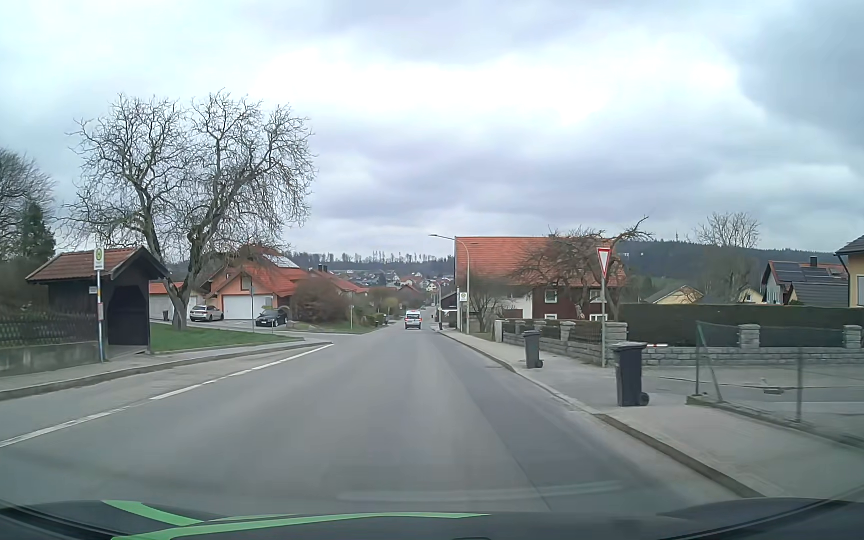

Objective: Follow the waypoints while adhering to traffic rules and regulations

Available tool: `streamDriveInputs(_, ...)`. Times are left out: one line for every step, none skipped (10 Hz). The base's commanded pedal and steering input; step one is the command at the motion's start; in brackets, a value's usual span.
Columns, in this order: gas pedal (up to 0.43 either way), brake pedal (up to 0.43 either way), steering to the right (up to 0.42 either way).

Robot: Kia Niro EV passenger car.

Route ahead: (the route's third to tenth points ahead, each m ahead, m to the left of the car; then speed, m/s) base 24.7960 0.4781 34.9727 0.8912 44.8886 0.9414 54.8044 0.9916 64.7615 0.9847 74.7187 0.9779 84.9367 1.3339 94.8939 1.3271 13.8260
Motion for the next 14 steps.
streamDriveInputs(0.0,0.0,-0.006)
streamDriveInputs(0.0,0.0,-0.006)
streamDriveInputs(0.0,0.0,-0.005)
streamDriveInputs(0.0,0.0,-0.004)
streamDriveInputs(0.0,0.006,-0.003)
streamDriveInputs(0.0,0.018,-0.003)
streamDriveInputs(0.0,0.024,-0.003)
streamDriveInputs(0.0,0.037,-0.003)
streamDriveInputs(0.0,0.049,-0.002)
streamDriveInputs(0.0,0.061,-0.002)
streamDriveInputs(0.0,0.079,-0.002)
streamDriveInputs(0.0,0.085,-0.002)
streamDriveInputs(0.0,0.085,-0.002)
streamDriveInputs(0.0,0.085,-0.002)
